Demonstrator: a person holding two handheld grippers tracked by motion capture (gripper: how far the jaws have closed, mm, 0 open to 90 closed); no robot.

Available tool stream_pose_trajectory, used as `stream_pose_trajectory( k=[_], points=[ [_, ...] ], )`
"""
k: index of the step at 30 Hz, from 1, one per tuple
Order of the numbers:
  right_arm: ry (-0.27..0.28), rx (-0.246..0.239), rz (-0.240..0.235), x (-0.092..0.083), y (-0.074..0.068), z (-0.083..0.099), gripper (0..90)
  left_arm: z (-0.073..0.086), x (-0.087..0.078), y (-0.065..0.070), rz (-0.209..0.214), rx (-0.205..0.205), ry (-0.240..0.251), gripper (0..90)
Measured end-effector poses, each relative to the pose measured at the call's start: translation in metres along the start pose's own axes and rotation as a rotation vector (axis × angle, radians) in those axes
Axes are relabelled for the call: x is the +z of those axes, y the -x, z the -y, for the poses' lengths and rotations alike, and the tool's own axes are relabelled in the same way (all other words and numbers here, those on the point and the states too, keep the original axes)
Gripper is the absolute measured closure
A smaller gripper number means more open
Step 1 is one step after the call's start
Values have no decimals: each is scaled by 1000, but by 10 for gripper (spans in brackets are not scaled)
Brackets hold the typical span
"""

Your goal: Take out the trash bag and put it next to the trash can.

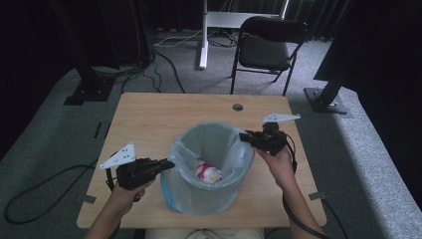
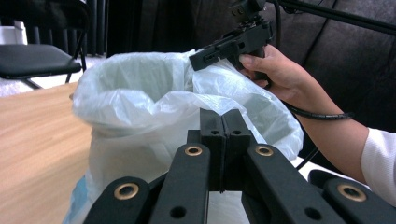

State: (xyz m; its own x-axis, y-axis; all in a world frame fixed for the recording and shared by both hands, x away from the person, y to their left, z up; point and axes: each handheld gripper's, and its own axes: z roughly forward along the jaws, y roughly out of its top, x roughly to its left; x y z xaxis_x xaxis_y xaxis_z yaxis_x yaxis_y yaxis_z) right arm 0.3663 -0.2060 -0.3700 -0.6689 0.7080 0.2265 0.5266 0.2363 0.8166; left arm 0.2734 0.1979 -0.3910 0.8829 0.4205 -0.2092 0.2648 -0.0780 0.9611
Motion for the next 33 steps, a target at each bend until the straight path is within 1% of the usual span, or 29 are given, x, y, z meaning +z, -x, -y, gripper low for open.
stream_pose_trajectory(
  k=[1, 3, 7, 9, 10, 13, 15, 16, 19, 21, 24, 26, 28, 30, 31, 33],
  points=[
    [4, 0, 3, -2, 0, -1, 810, -2, 1, 1, -4, 8, 1, 900],
    [7, -12, 7, -5, 0, -4, 850, -6, 3, 3, 1, 17, -7, 900],
    [-3, -30, 11, -7, -2, -6, 882, -10, 4, 5, 2, 27, -5, 900],
    [4, -32, 7, -9, -3, -7, 885, -10, 3, 5, 8, 21, 1, 900],
    [8, -31, 5, -10, -3, -7, 886, -11, 3, 5, 4, 20, 4, 900],
    [18, -32, 7, -13, -3, -10, 887, -13, 0, 7, -8, 33, 4, 900],
    [27, -33, 1, -16, -4, -11, 887, -13, -1, 7, -6, 30, 13, 900],
    [31, -35, -3, -17, -4, -12, 887, -13, -1, 7, -5, 37, 9, 900],
    [30, -47, -6, -17, -7, -13, 887, -12, 1, 6, -6, 32, -5, 900],
    [31, -47, -12, -18, -7, -14, 887, -11, 2, 6, -20, 30, -10, 900],
    [45, -50, -12, -21, -8, -15, 888, -8, 3, 6, -24, 25, -18, 900],
    [46, -48, -12, -21, -8, -16, 887, -8, 4, 5, -20, 14, -20, 900],
    [47, -41, -14, -23, -6, -16, 888, -9, 4, 5, -24, 16, -16, 892],
    [50, -37, -20, -24, -5, -16, 888, -10, 4, 5, -36, 5, -5, 816],
    [57, -36, -15, -25, -4, -16, 888, -10, 5, 4, -50, -3, -13, 753],
    [60, -31, -14, -27, -3, -15, 888, -9, 9, 3, -71, -13, -33, 574]
  ],
)
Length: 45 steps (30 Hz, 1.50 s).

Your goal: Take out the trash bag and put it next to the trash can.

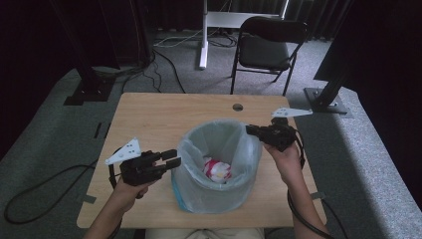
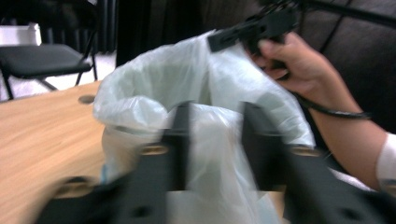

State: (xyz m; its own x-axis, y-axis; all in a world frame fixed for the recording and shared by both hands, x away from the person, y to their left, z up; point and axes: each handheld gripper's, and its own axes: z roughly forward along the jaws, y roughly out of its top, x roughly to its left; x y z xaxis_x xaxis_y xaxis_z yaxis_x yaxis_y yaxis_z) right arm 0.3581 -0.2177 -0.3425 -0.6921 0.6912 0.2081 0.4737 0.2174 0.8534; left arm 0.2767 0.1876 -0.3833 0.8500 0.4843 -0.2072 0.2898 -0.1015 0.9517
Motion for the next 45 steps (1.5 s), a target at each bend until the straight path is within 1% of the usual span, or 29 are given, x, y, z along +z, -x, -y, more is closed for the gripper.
stream_pose_trajectory(
  k=[2, 3, 5, 6, 7, 8, 9, 10, 11, 12, 13, 14, 15, 16, 18, 19, 21, 23, 24, 26, 29, 32, 35, 37, 39, 40, 41, 42, 45],
  points=[
    [1, 1, -2, 0, 1, 0, 888, 3, 6, 1, -9, -17, -46, 450],
    [-1, 2, 1, 0, 1, 1, 888, 3, 7, 1, -19, -17, -56, 398],
    [-6, 2, 5, 0, 1, 2, 888, 6, 10, 2, 8, -29, -87, 358],
    [-7, 4, 4, 1, 2, 2, 888, 7, 11, 2, 19, -34, -104, 308],
    [-11, 6, 2, 2, 3, 3, 888, 9, 13, 2, 32, -31, -121, 304],
    [-15, 6, 0, 3, 3, 4, 887, 11, 14, 2, 31, -30, -134, 298],
    [-19, 9, -4, 5, 3, 5, 888, 12, 15, 1, 32, -36, -143, 287],
    [-22, 12, -6, 6, 4, 6, 888, 14, 16, -1, 52, -52, -142, 287],
    [-24, 13, -10, 7, 4, 6, 888, 15, 17, -3, 61, -64, -133, 315],
    [-26, 16, -12, 7, 4, 7, 888, 16, 16, -6, 66, -86, -114, 425],
    [-26, 15, -14, 8, 4, 7, 887, 16, 17, -8, 78, -113, -99, 511],
    [-26, 14, -16, 8, 3, 7, 888, 15, 16, -10, 73, -129, -88, 576],
    [-27, 13, -16, 8, 2, 7, 887, 14, 15, -10, 65, -125, -77, 693],
    [-26, 12, -19, 8, 1, 7, 888, 12, 14, -9, 50, -106, -69, 745],
    [-27, 6, -19, 8, 1, 8, 888, 9, 13, -7, 24, -87, -63, 859],
    [-28, 8, -23, 8, 1, 8, 888, 6, 12, -5, 26, -77, -56, 894],
    [-28, 10, -23, 7, 1, 6, 888, -1, 10, -2, 2, -49, -41, 900],
    [-21, 10, -24, 5, 2, 4, 888, -11, 6, 2, -3, -8, -21, 900],
    [-13, 9, -22, 3, 1, 2, 888, -18, 5, 7, -29, 33, -17, 900],
    [-9, -4, -15, 0, -1, -1, 888, -27, 4, 13, -73, 97, -17, 900],
    [-6, -21, -10, -1, -5, -7, 888, -40, 5, 18, -90, 131, -9, 900],
    [-3, -28, -16, -1, -7, -10, 888, -49, 4, 18, -82, 131, 15, 900],
    [2, -37, -22, -1, -10, -12, 888, -50, 4, 19, -77, 126, 30, 900],
    [5, -45, -31, -2, -12, -14, 889, -50, 4, 18, -69, 111, 39, 900],
    [13, -52, -44, -3, -15, -18, 889, -52, 4, 18, -63, 92, 59, 900],
    [18, -52, -50, -3, -16, -19, 889, -53, 3, 19, -52, 94, 71, 900],
    [25, -58, -54, -5, -18, -22, 889, -54, 2, 20, -54, 97, 82, 900],
    [28, -63, -50, -5, -19, -23, 889, -56, 0, 20, -61, 95, 93, 900],
    [44, -73, -48, -10, -22, -28, 889, -62, -5, 19, -56, 86, 126, 900]
  ],
)
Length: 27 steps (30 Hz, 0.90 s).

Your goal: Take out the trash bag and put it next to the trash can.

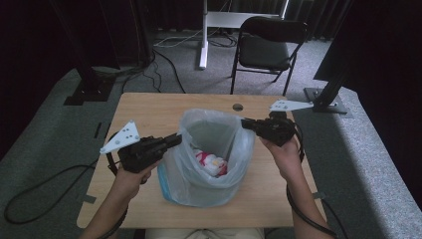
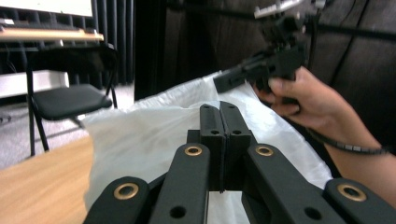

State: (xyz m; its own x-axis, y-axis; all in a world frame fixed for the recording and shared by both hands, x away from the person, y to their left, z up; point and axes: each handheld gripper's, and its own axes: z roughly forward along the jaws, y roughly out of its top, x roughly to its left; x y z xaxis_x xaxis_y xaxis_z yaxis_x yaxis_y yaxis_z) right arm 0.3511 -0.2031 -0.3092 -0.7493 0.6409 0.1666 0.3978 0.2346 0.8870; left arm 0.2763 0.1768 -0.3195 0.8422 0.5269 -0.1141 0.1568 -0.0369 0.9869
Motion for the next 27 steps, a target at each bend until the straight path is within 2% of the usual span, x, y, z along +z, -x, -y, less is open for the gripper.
stream_pose_trajectory(
  k=[6, 9, 12, 13, 14, 15, 18, 22, 23, 25, 27],
  points=[
    [48, -13, -11, -12, -3, -12, 889, -13, -3, 6, 11, 21, 46, 900],
    [82, -8, -46, -16, -7, -18, 889, -16, 4, 6, 28, 21, 48, 900],
    [62, -6, -96, -4, -13, -15, 889, -12, 23, 1, 47, -10, 13, 900],
    [45, -7, -111, 2, -15, -12, 888, -9, 36, -2, 54, -26, -6, 900],
    [27, 2, -152, 12, -18, -7, 888, -9, 40, -3, 52, -26, -13, 900],
    [21, 2, -163, 14, -19, -5, 888, -7, 50, -5, 48, -34, -27, 900],
    [-5, 17, -246, 28, -25, 3, 888, -5, 73, -8, 48, -46, -56, 900],
    [-22, 32, -308, 38, -31, 9, 883, -6, 98, -7, 65, -54, -81, 900],
    [-26, 36, -318, 39, -31, 9, 840, -6, 103, -6, 69, -52, -79, 900],
    [-17, 62, -370, 42, -30, 11, 621, -7, 108, -5, 90, -58, -72, 900],
    [-24, 77, -400, 45, -28, 12, 531, -8, 112, -3, 93, -59, -70, 900]
  ],
)
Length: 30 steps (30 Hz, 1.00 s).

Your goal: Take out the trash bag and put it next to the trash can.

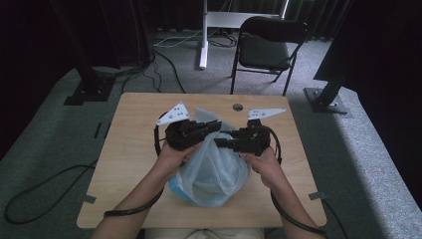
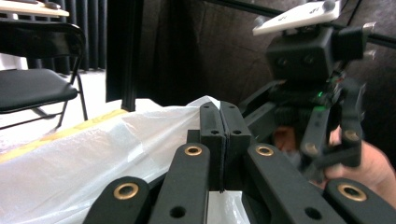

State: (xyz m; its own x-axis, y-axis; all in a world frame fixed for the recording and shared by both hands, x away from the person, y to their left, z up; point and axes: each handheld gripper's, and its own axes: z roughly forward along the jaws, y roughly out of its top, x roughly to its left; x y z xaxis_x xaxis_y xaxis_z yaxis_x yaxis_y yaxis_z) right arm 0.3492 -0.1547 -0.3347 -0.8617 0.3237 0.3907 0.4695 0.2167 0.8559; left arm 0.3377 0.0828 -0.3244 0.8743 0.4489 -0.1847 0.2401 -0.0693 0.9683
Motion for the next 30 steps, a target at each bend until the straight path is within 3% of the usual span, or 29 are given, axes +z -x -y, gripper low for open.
stream_pose_trajectory(
  k=[2, 4, 6, 7, 9, 12, 14, 17, 19, 20, 26, 30],
  points=[
    [-16, 5, -23, 4, 1, 1, 477, -1, 2, 1, 17, 2, 6, 900],
    [-39, 0, -47, 10, 0, 2, 479, -1, 3, 0, 73, -27, 27, 900],
    [-60, -16, -35, 15, 0, 2, 606, -2, 2, 1, 76, -33, 33, 900],
    [-61, -30, -23, 16, -1, 3, 717, -2, 2, 0, 76, -33, 36, 900],
    [-61, -15, -16, 16, 1, 4, 877, -1, 0, -1, 72, -33, 32, 889],
    [-75, -17, -10, 16, 3, 4, 891, 0, -7, -4, 75, -23, 16, 697],
    [-83, -17, -12, 16, 5, 3, 892, 0, -16, -6, 63, -7, 10, 472],
    [-88, -30, 7, 13, 6, 0, 893, -3, -35, -9, 34, -10, -20, 325],
    [-75, -26, 18, 10, 6, -5, 893, -3, -49, -7, -16, 11, -45, 260],
    [-66, -23, 18, 8, 7, -7, 893, -3, -56, -6, -22, 17, -63, 200],
    [-7, -30, 13, -5, 4, -32, 893, 17, -88, -5, -72, 0, -107, 125],
    [39, -43, 20, -19, -1, -56, 893, 27, -94, -8, -79, -12, -130, 115]
  ],
)
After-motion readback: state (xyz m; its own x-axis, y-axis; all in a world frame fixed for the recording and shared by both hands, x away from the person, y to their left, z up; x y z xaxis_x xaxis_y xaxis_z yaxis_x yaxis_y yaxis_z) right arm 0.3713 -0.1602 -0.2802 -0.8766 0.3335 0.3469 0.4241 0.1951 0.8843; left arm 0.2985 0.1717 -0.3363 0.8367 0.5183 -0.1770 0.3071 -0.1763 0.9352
